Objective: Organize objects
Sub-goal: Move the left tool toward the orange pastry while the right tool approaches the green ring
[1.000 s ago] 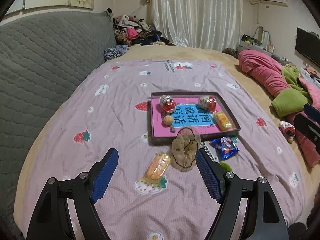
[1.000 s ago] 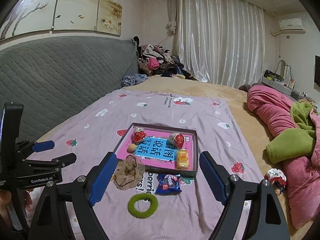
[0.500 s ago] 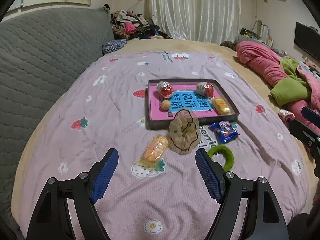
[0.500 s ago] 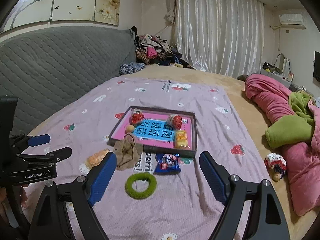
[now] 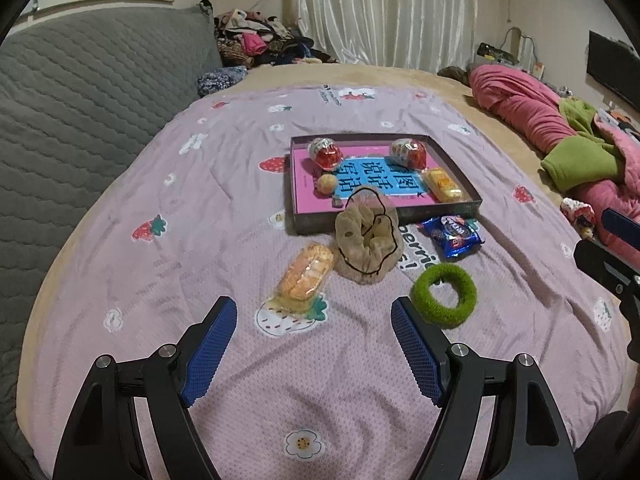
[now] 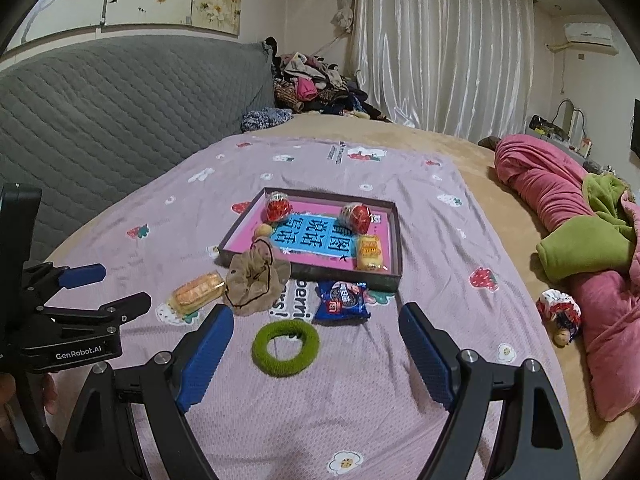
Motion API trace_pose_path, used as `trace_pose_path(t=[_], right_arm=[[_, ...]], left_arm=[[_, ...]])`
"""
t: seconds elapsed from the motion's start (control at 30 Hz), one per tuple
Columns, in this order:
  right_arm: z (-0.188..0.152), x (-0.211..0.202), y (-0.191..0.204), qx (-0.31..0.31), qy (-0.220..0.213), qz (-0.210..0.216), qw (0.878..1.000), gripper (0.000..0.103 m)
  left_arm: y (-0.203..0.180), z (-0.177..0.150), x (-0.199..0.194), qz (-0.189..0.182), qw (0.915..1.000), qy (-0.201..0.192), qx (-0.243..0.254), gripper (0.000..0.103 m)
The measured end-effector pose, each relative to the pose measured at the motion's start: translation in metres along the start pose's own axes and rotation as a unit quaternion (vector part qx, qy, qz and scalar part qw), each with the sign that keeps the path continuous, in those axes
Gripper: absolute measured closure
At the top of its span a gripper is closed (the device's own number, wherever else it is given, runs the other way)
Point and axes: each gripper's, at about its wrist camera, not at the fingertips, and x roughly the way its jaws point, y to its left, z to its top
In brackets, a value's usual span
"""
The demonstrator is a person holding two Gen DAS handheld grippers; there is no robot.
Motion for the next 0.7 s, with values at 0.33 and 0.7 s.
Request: trace_pose_path(t=[0.33,0.7], right_arm=[[-0.013,0.019,0.007,-0.007,0.021,0.001,1.0,0.018],[-0.025,0.043,0.012,-0.008,0.045,-0.001,0.999,0.018]], left_arm=[[0.006,-0.009,0.02,-0.002,0.9999,0.013,-0.003,0.022],[0.006,-0.015,0.043,-0.006,0.9996,0.028,-0.004,0.022]])
